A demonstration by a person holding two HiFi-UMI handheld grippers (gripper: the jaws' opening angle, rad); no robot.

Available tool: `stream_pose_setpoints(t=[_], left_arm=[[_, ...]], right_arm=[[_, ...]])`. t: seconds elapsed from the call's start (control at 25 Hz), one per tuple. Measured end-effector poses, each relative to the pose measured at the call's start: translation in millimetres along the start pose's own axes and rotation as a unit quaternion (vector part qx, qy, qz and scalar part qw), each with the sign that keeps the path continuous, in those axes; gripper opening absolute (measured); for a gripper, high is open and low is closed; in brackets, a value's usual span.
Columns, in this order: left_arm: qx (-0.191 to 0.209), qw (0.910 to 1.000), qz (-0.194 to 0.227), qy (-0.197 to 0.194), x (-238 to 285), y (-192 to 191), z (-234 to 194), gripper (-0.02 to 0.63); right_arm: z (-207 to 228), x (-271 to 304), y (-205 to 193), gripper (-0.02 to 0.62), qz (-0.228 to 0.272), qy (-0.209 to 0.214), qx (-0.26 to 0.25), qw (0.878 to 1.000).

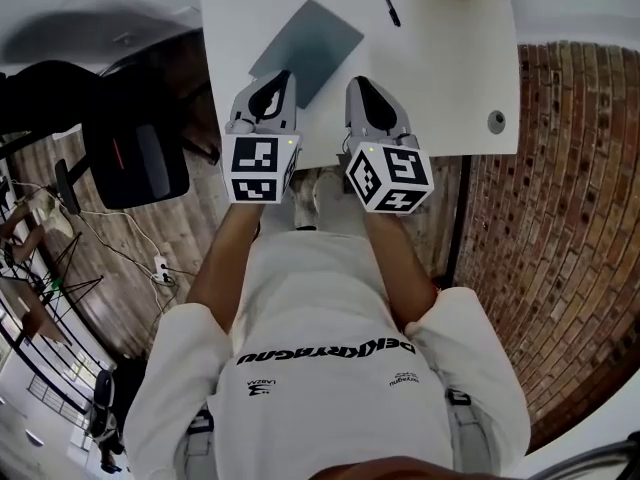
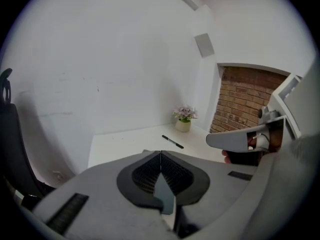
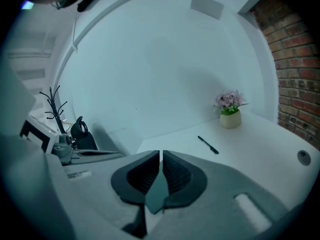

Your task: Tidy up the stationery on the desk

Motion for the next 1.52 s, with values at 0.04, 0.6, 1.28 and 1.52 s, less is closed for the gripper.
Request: stream_pose_setpoints(t=[0.04,0.6,1.28,1.52], left_arm=[[0.0,1.0,-0.008,0.0,6.1,-4.0,-2.7,-0.002],[0.019,0.9954,-0.094,0.0,84.9,-50.2,-56.0,0.078],[0.018,0.9843,-0.174,-0.024,151.6,-83.1,-94.2,0.086],[-0.03,0.977,-0.2,-0.067,160.1,-90.6,-99.4,0.092]], right_arm=[[2.5,5.7,-4.1,0.009,-0.006,-0.002,0.004,1.0],[27.4,74.5,-66.7,0.077,-0.087,-0.04,0.08,0.992],[48.6,118.5,-115.7,0.109,-0.149,-0.088,0.121,0.977],[53.0,127.4,-128.8,0.106,-0.173,-0.085,0.135,0.972]])
Point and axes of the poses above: the fingertips, and each gripper's own axes: x forward along the fingers, z to its right, y out of its top, the point moved 6 cm from there along -x, backward along the fingers, and after that the axes turned 4 degrees about x, right-handed, at the moved point
